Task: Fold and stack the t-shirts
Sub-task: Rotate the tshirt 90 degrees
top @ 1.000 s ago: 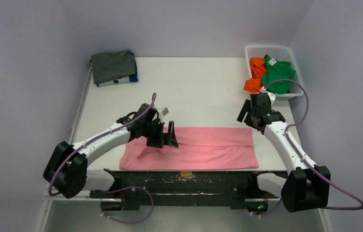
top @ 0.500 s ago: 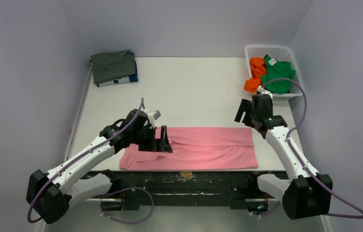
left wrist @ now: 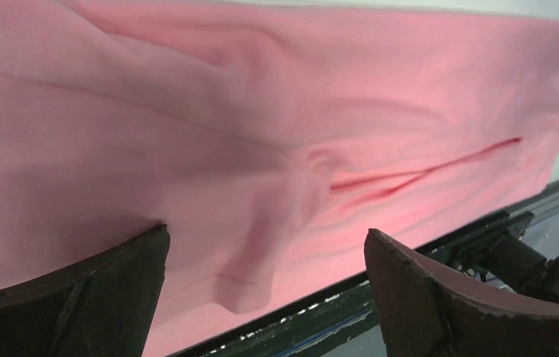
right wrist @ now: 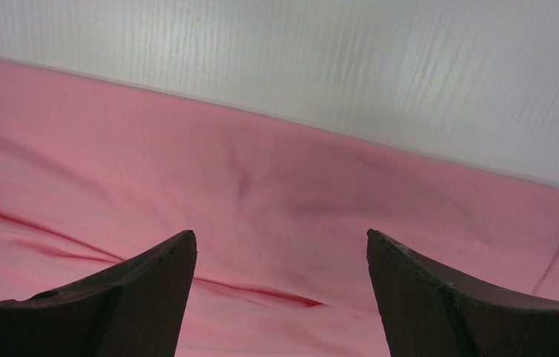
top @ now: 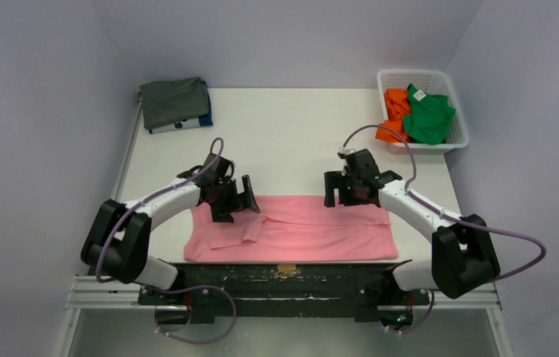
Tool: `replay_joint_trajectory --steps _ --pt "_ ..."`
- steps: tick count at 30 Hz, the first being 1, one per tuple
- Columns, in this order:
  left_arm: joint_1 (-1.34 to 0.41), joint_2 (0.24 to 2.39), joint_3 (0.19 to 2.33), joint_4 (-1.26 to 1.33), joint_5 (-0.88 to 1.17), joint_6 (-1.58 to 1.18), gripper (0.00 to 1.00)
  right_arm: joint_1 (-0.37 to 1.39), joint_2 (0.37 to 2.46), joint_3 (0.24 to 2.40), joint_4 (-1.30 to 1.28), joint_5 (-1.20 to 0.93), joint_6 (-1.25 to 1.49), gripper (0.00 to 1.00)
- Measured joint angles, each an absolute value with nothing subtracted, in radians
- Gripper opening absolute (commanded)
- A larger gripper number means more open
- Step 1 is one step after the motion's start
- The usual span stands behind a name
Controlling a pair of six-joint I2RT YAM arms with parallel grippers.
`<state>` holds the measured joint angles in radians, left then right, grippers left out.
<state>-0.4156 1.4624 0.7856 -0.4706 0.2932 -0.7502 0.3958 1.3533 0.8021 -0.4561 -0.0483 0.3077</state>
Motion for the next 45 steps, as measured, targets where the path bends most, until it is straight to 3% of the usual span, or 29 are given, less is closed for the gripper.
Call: replay_joint_trajectory --steps 8,17,19,24,29,37,45 --pt "-0.375 1.805 1.131 -0.482 0.327 -0.775 1.00 0.394 1.432 0.855 -0.447 -0.053 0.268 0.83" --pt "-0.370 2.394 2.019 -0.533 0.366 -0.741 1.00 0.389 1.573 0.981 -0.442 -0.001 0.263 0.83" --pt "-0.366 2.536 2.224 -0.456 0.419 -0.777 1.00 0.379 1.601 1.007 -0.456 0.010 0.265 0.83" --pt "-0.353 2.812 2.476 -0.094 0.580 -1.052 1.00 0.343 1.630 1.022 -0.474 0.013 0.283 0.83" --pt "-0.348 2.825 2.461 0.009 0.598 -1.115 1.00 0.327 1.622 1.000 -0.510 0.014 0.293 0.83" --pt "-0.346 2.720 2.431 -0.089 0.584 -0.999 1.00 0.341 1.572 0.891 -0.492 -0.055 0.334 0.89" --pt "-0.324 2.300 2.198 -0.177 0.535 -0.833 1.00 0.549 1.565 0.878 -0.430 -0.191 0.448 0.93"
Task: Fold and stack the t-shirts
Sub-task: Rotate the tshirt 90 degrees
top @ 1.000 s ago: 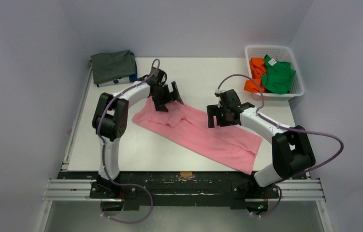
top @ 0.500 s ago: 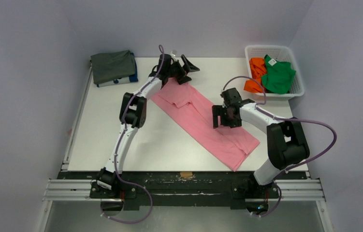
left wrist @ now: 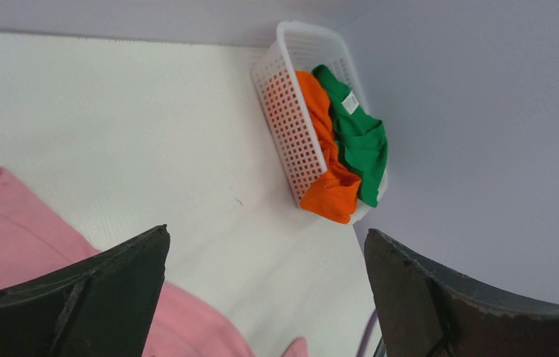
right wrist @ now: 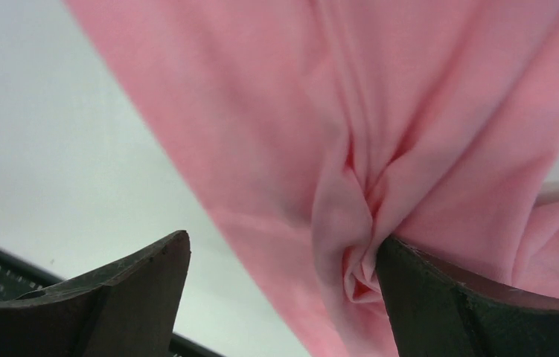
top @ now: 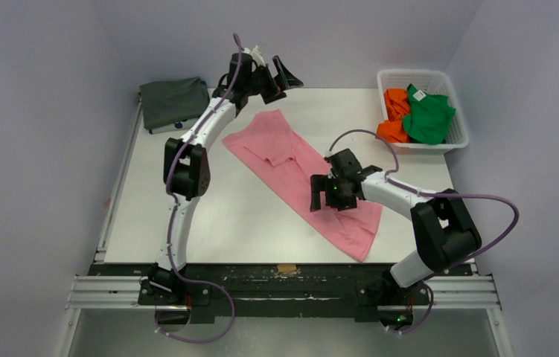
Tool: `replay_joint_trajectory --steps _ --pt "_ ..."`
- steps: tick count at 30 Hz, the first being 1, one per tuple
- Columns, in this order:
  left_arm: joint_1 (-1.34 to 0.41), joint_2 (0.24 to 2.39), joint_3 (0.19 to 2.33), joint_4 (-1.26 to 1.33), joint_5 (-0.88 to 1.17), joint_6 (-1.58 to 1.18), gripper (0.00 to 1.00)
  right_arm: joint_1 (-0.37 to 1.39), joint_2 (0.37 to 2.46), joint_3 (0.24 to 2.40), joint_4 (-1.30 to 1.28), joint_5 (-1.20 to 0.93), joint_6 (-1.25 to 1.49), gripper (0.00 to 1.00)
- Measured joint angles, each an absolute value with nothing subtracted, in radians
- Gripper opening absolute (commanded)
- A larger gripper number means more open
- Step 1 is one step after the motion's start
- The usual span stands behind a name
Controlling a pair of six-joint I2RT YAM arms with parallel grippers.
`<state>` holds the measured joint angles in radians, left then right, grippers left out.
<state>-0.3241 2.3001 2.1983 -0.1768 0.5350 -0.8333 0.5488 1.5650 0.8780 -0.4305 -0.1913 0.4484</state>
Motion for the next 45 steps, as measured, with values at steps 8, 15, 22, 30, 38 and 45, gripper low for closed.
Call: replay_joint_trajectory --steps 8,15,22,30,38,45 --pt "-0.303 1.913 1.905 -0.291 0.428 -0.678 1.00 0.848 1.734 1.058 -0.429 -0.333 0.502 0.96" --pt "-0.294 1.846 1.597 -0.414 0.320 -0.643 1.00 0.967 1.756 1.179 -0.482 -0.269 0.488 0.99" --pt "-0.262 1.550 1.238 -0.485 0.069 -0.694 1.00 0.896 1.728 1.334 -0.539 -0.050 0.411 0.99" --pt "-0.250 1.158 0.926 -0.436 -0.124 -0.811 1.00 0.705 1.959 1.621 -0.478 -0.017 0.290 0.99" --pt "-0.250 1.087 0.708 -0.508 -0.153 -0.855 1.00 0.686 2.363 2.033 -0.474 0.041 0.158 0.99" --pt "-0.250 1.047 0.662 -0.540 -0.154 -0.871 1.00 0.659 2.470 2.114 -0.477 0.059 0.106 0.99"
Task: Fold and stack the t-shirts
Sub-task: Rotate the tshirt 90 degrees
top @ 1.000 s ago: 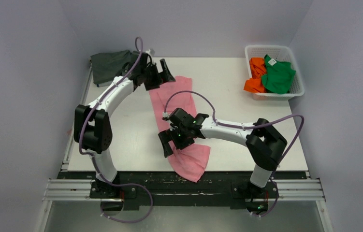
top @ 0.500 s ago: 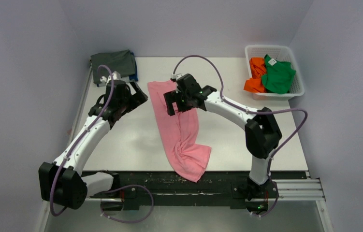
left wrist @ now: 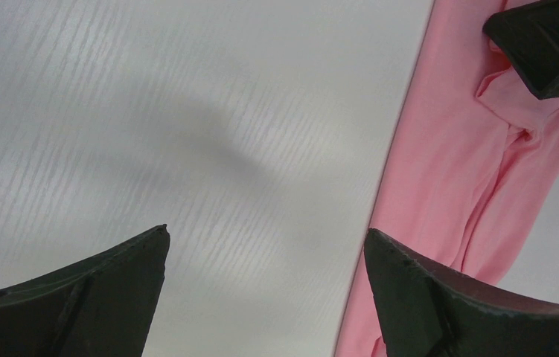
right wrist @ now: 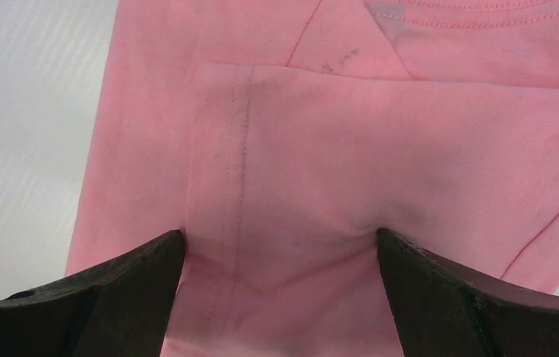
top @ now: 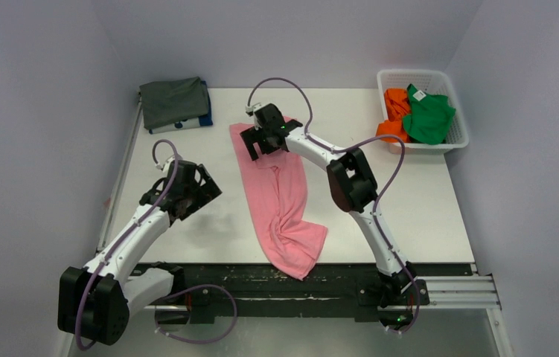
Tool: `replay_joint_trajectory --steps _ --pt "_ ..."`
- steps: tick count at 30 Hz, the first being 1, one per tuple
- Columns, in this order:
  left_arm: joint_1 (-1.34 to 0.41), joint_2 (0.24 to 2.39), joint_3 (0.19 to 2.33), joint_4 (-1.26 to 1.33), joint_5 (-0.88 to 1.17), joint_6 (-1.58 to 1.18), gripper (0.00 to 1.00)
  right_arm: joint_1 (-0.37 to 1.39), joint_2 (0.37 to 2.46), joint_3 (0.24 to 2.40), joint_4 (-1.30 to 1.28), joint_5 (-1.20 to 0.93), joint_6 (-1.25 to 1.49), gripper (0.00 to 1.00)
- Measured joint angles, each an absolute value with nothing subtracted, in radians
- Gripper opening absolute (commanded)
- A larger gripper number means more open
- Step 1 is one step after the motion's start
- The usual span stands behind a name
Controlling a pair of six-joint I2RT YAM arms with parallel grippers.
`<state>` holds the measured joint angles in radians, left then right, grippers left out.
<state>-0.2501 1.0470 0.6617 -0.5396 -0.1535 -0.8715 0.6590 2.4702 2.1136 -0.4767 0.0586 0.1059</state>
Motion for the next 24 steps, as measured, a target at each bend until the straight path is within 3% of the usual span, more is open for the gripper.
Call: replay_joint_trajectory --steps 9,24 --pt "-0.250 1.193 0.748 -0.537 -0.139 -0.868 1.00 0.524 2.584 2.300 -0.508 0.076 0.101 0.99" --pt "-0.310 1.449 0.991 -0.487 0.144 -0.744 0.99 0.322 2.682 2.445 -0.428 0.055 0.213 0.99"
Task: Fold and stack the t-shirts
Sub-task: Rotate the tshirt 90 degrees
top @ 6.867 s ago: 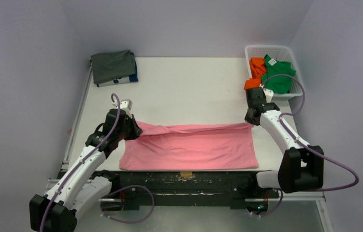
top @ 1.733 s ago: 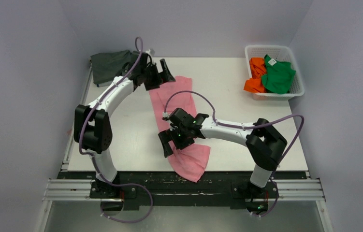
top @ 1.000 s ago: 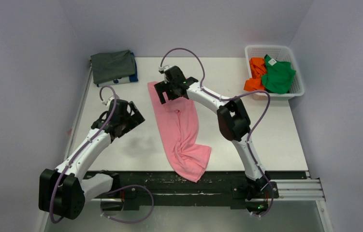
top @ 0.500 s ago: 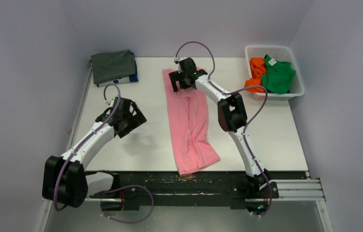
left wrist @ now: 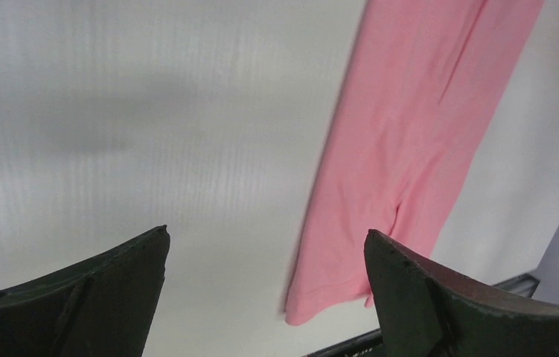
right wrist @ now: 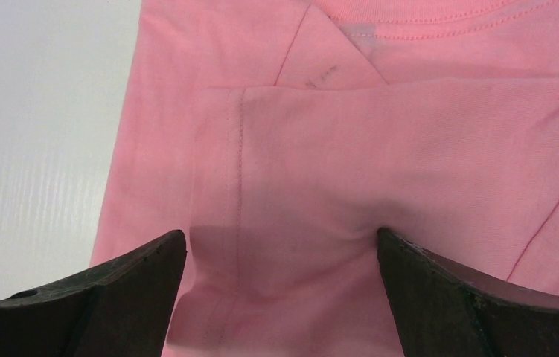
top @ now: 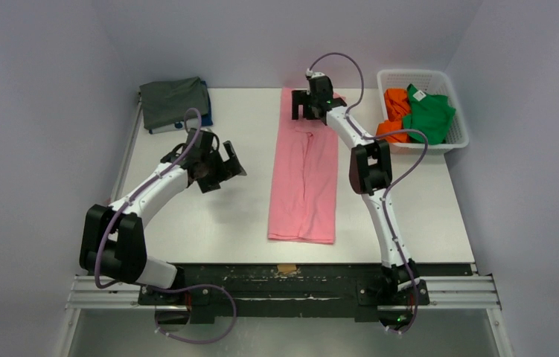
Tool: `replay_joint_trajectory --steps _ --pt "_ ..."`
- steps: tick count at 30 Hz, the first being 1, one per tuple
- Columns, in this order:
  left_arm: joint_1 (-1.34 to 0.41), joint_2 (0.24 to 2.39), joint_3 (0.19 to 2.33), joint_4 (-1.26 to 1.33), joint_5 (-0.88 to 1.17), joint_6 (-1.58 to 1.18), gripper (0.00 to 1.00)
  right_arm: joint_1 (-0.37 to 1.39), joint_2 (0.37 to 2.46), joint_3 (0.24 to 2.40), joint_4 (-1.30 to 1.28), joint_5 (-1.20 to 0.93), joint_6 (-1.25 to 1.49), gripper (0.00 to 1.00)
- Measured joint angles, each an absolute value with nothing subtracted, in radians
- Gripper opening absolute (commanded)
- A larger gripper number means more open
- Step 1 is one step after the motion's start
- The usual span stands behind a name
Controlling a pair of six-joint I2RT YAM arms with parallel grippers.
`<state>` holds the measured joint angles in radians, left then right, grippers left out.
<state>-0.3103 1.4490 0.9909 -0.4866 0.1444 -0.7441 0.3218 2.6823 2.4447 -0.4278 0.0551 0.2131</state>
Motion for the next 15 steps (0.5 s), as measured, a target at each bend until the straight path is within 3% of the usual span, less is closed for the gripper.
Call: replay_joint_trajectory --steps 8,15 --pt "-0.458 1.497 0.998 -0.514 0.297 -0.664 0.91 0.330 2.519 2.272 -0.461 -0.020 0.196 0.99" --pt "-0.495 1.509 0.911 -0.522 0.361 -0.662 0.88 0.410 2.010 1.755 -0.389 0.010 0.195 0.94"
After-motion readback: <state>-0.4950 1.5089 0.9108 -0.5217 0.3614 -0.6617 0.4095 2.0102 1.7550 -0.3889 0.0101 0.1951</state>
